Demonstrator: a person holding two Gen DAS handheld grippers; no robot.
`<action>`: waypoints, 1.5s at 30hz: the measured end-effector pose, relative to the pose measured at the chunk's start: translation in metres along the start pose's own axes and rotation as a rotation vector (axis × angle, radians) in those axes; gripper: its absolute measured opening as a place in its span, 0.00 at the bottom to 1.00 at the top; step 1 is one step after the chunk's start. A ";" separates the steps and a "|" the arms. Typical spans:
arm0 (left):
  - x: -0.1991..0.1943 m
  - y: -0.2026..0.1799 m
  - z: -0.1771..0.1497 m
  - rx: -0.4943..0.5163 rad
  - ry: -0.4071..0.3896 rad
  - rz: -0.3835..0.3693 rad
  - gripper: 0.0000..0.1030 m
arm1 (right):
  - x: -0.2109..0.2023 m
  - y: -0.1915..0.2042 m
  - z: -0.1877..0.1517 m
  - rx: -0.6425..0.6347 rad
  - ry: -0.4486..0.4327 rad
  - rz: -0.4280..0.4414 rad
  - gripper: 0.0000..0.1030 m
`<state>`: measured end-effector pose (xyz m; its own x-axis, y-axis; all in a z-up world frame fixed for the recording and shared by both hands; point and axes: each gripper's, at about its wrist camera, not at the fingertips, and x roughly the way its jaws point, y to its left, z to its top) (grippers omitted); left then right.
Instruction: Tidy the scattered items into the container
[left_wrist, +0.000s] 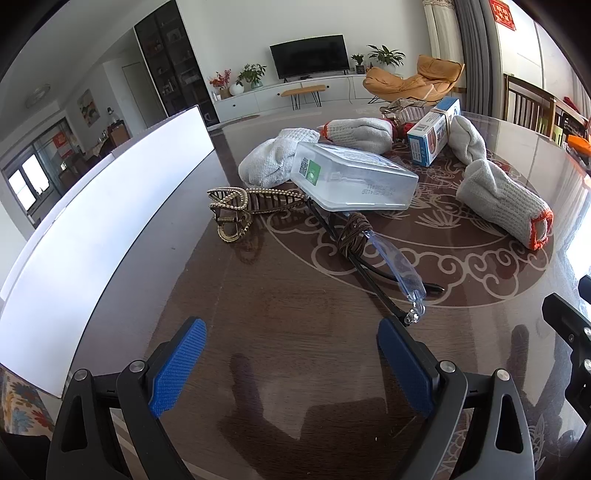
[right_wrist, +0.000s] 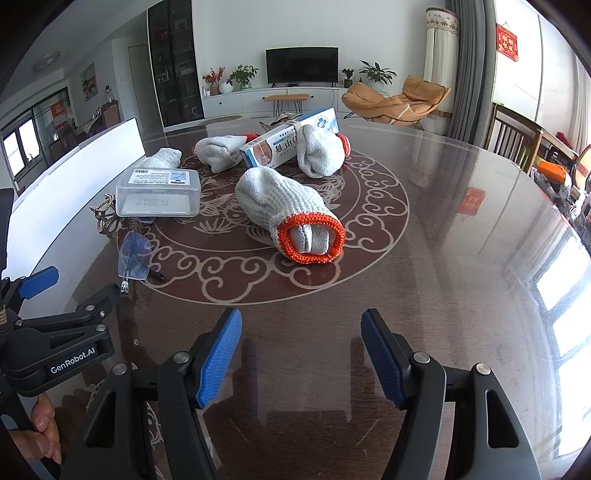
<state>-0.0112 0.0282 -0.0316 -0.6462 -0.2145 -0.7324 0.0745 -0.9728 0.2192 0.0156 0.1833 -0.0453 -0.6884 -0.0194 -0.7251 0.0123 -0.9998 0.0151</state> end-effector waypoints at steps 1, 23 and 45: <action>0.000 0.000 0.000 0.000 0.000 -0.001 0.93 | 0.000 0.000 0.000 0.000 0.000 0.000 0.66; 0.000 0.000 0.000 0.003 -0.003 0.003 0.93 | 0.000 0.000 0.000 0.003 -0.001 -0.004 0.66; 0.007 0.011 0.000 -0.002 0.013 -0.113 0.93 | 0.004 0.002 0.001 0.004 0.021 0.012 0.66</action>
<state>-0.0151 0.0161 -0.0338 -0.6409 -0.1044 -0.7605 0.0029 -0.9910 0.1336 0.0118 0.1809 -0.0473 -0.6730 -0.0313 -0.7390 0.0178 -0.9995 0.0262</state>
